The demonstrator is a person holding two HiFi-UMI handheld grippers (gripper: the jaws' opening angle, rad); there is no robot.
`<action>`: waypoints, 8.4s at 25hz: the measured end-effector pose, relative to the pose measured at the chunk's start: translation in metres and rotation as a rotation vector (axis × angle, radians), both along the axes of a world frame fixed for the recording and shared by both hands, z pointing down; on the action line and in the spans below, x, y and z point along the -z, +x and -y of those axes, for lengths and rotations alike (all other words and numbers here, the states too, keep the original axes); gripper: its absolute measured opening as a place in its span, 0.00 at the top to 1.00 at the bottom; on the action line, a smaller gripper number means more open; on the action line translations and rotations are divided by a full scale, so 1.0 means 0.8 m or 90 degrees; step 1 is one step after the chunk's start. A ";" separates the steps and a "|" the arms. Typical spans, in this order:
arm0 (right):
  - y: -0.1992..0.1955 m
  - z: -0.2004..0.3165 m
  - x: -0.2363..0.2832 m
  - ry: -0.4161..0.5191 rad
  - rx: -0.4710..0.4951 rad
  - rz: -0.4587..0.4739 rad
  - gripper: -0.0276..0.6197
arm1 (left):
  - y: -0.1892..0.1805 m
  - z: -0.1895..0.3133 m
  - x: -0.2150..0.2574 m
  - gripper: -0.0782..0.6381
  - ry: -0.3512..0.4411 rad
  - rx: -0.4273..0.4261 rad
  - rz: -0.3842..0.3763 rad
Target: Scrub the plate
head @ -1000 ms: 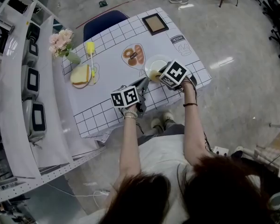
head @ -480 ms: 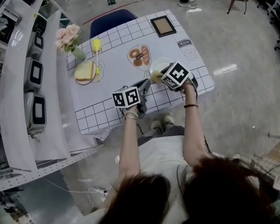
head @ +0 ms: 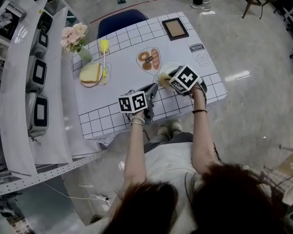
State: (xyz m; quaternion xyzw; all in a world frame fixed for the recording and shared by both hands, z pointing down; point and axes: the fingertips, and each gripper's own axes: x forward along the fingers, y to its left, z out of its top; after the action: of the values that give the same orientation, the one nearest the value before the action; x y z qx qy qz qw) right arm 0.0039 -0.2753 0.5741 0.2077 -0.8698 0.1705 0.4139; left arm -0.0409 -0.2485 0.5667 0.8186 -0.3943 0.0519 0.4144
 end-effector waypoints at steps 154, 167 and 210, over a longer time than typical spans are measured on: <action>0.090 -0.021 0.005 0.001 -0.145 0.004 0.83 | 0.057 -0.020 -0.012 0.88 -0.039 -0.079 -0.051; 0.056 -0.031 0.004 -0.018 -0.085 0.028 0.83 | 0.039 -0.022 -0.012 0.88 -0.040 -0.060 -0.053; 0.018 0.023 0.000 0.044 -0.076 0.050 0.83 | 0.013 -0.001 -0.008 0.88 -0.033 -0.026 -0.055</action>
State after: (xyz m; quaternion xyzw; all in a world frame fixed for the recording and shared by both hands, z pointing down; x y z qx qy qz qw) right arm 0.0186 -0.2936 0.5740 0.2668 -0.8765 0.1730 0.3614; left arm -0.0304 -0.2476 0.5727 0.8171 -0.3577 0.0348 0.4508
